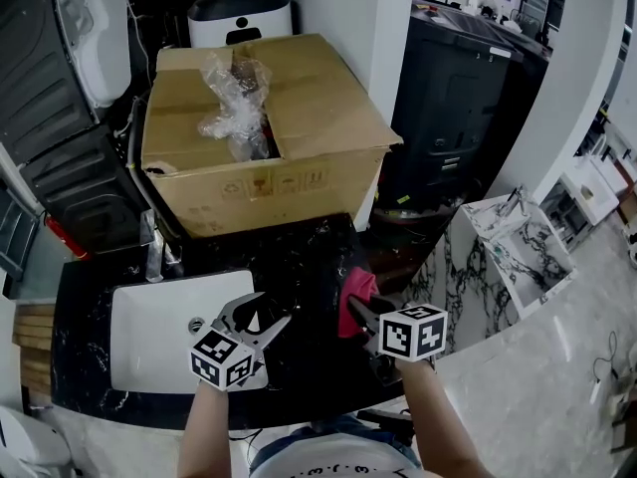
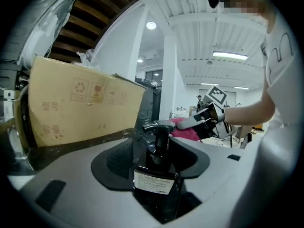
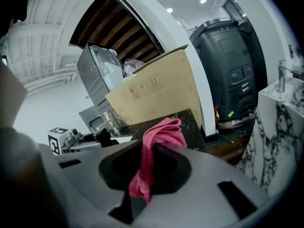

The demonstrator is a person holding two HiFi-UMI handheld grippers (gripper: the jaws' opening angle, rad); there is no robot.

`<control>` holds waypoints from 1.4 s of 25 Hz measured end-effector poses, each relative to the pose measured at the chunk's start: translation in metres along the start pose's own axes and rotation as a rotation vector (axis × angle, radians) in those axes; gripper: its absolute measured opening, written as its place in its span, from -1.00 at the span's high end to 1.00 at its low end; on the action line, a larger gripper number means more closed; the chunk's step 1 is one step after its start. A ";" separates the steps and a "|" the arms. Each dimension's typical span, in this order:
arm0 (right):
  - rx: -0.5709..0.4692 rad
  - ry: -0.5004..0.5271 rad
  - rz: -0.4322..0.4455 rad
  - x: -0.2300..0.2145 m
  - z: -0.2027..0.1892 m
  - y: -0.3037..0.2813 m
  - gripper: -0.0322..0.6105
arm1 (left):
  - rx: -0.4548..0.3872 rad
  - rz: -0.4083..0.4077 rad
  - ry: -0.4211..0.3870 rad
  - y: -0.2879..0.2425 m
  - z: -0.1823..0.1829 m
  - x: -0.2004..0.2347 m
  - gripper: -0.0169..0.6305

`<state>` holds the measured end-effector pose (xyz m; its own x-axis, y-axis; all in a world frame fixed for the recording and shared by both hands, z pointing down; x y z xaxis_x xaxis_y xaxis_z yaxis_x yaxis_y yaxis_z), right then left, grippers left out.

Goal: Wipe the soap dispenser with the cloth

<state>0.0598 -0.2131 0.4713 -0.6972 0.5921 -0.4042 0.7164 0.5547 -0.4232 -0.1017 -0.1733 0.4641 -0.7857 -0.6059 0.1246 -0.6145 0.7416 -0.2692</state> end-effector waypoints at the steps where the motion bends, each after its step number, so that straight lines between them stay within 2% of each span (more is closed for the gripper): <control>1: -0.002 -0.001 0.003 0.001 0.001 -0.001 0.74 | -0.010 0.049 0.017 0.001 0.000 -0.002 0.19; 6: -0.011 -0.008 0.010 0.004 0.003 -0.003 0.74 | -0.059 0.289 0.087 -0.011 0.002 -0.021 0.15; 9: -0.012 -0.009 0.011 0.004 0.003 -0.003 0.74 | -0.013 0.425 0.080 -0.023 -0.005 -0.022 0.13; 12: -0.009 -0.008 0.003 0.002 0.002 0.000 0.74 | 0.042 0.548 0.109 -0.030 -0.015 -0.014 0.14; 14: -0.005 -0.010 0.000 0.002 0.000 0.001 0.74 | 0.058 0.596 0.123 -0.031 -0.018 -0.011 0.23; 15: -0.003 -0.009 0.002 0.003 -0.002 0.001 0.74 | 0.062 0.595 0.125 -0.031 -0.019 -0.011 0.25; 17: 0.003 -0.005 0.003 0.003 -0.004 0.002 0.74 | 0.060 0.538 0.123 -0.031 -0.019 -0.011 0.25; 20: 0.005 -0.002 0.014 0.006 -0.004 0.002 0.74 | 0.011 0.387 0.162 -0.027 -0.018 -0.008 0.25; 24: 0.015 0.011 0.055 0.018 -0.004 -0.005 0.74 | -0.099 0.166 0.272 -0.008 -0.016 0.006 0.24; 26: 0.027 0.016 0.084 0.027 -0.005 -0.010 0.74 | -0.158 0.088 0.325 0.003 -0.018 0.014 0.24; 30: 0.071 0.022 0.197 0.059 -0.010 -0.024 0.74 | -0.256 0.028 0.408 0.017 -0.023 0.025 0.24; 33: 0.088 0.036 0.308 0.092 -0.008 -0.037 0.74 | -0.299 0.017 0.428 0.022 -0.026 0.028 0.24; 35: 0.107 0.072 0.342 0.108 -0.007 -0.047 0.74 | -0.309 0.016 0.434 0.023 -0.028 0.029 0.24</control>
<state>-0.0487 -0.1709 0.4536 -0.4113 0.7746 -0.4804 0.8984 0.2555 -0.3573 -0.1406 -0.1654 0.4878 -0.7119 -0.4678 0.5238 -0.5431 0.8396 0.0117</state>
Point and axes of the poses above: the fingertips, and each gripper's own axes: y backward along the fingers, x to its left, z out of its top, the point moved 2 cm from there along y, backward along the fingers, and after that the axes turned 2 degrees about y, right-handed, at the moved point
